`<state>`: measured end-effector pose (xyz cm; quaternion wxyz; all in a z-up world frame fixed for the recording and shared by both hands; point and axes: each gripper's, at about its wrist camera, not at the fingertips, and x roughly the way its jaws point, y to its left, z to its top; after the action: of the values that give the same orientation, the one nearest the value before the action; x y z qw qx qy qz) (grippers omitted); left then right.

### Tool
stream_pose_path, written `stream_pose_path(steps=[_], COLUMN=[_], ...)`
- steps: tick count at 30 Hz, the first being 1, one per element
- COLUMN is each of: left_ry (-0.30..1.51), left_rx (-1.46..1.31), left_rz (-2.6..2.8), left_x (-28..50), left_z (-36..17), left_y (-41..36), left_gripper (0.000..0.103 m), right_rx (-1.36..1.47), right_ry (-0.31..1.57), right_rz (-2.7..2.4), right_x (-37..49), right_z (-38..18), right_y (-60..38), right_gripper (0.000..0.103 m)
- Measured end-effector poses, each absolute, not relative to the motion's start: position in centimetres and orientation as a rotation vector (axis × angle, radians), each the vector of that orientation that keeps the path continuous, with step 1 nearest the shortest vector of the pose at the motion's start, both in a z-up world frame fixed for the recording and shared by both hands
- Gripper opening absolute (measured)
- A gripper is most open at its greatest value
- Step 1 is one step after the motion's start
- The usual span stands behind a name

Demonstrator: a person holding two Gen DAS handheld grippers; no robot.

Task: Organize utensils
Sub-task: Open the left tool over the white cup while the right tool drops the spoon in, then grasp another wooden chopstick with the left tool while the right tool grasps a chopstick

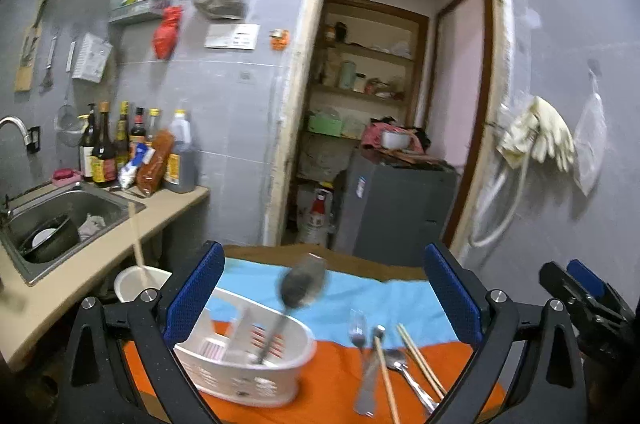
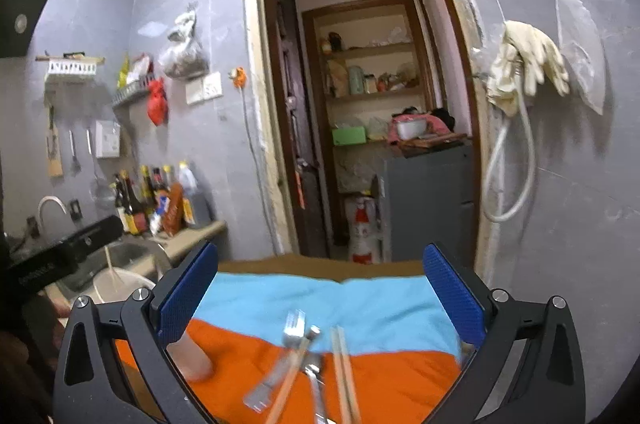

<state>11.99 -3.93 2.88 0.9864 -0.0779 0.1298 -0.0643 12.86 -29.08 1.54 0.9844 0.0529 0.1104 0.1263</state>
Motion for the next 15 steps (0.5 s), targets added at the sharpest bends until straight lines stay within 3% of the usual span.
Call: stream_pose_path(steps=[13, 15], left_ry=[0.455, 0.493], left_rx=[-0.044, -0.030], left_rz=[-0.240, -0.239], left_x=[14.0, 14.8], left_z=[-4.0, -5.2], left_y=[-12.7, -13.5], left_gripper=[0.098, 0.097], right_rx=[0.095, 0.097], right_ry=[0.403, 0.436], right_rz=[0.190, 0.205], right_x=[15.3, 16.0], right_z=[-4.0, -4.9], right_y=[-36.7, -36.9], right_gripper=[0.103, 0.099])
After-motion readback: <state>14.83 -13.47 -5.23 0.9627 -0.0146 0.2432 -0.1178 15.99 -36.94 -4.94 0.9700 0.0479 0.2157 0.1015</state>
